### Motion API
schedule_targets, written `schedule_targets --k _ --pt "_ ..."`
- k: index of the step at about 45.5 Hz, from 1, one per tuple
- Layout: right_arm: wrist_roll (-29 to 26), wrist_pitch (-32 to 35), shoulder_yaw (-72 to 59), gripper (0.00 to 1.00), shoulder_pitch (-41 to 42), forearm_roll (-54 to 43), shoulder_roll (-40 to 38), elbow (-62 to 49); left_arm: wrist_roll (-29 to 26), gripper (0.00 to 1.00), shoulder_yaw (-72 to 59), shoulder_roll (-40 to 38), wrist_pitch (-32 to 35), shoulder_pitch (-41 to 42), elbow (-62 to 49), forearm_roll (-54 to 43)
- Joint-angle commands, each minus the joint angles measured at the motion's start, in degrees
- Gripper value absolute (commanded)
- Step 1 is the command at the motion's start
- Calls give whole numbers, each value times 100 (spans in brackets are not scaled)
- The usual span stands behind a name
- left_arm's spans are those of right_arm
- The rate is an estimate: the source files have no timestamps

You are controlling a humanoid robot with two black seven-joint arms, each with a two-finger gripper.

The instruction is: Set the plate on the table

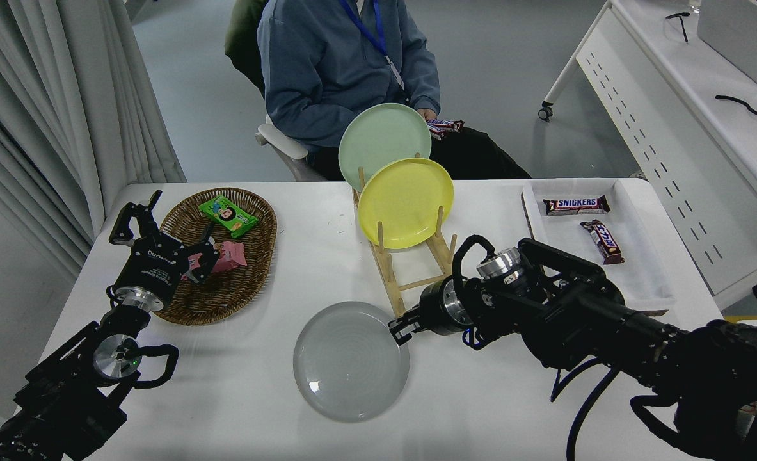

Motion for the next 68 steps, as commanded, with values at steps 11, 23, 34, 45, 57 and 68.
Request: schedule_targets --k 11,23,34,45,57,68 --pt "-23 -112 28 0 -175 9 1 7 0 100 0 0 -1 2 6 0" --pt "-23 -25 37 0 -184 9 1 25 0 100 0 0 -1 2 -3 0" --pt "-23 -25 37 0 -228 1 1 25 0 100 0 0 -1 2 -3 0" --pt "-23 -25 28 0 -254 1 1 42 0 100 0 0 -1 2 -3 0" --pt "-32 45 28 39 -263 -8 1 25 0 100 0 0 -1 2 6 0" --pt "-32 625 45 100 -184 -70 1 174 0 100 0 0 -1 2 6 0"
